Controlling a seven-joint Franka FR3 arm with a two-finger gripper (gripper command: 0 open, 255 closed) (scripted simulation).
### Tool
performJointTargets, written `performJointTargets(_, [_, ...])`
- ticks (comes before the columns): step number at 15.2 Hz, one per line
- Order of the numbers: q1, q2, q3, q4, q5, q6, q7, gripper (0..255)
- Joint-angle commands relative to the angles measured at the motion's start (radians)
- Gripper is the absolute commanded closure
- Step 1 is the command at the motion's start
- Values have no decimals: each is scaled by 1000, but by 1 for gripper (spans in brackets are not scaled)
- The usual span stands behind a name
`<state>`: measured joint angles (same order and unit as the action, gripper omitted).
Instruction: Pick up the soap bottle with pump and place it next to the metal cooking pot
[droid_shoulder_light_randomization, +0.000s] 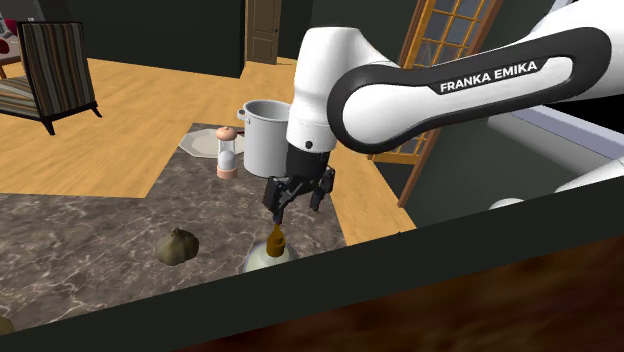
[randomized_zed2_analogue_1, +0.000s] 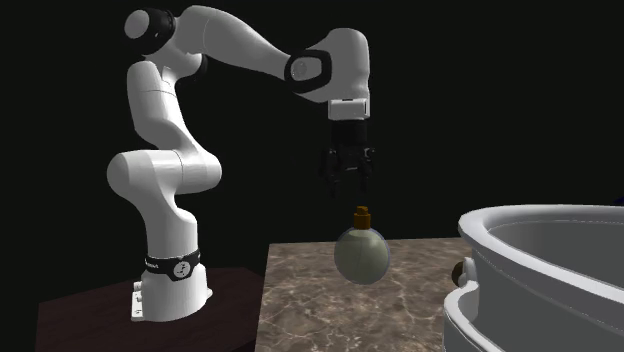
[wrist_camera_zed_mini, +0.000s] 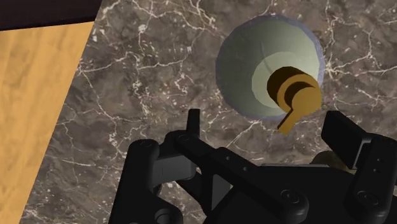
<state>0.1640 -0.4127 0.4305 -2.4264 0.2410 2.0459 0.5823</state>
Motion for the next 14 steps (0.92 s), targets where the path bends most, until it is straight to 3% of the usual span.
performJointTargets(1, [6,58,45,27,-10,34,49,0])
performJointTargets(3, [9,111,82,51,-26,62,92,0])
performJointTargets(10, [7,162,103,-4,-36,166,104,0])
performJointTargets(14, [7,167,105,-8,-37,174,105,0])
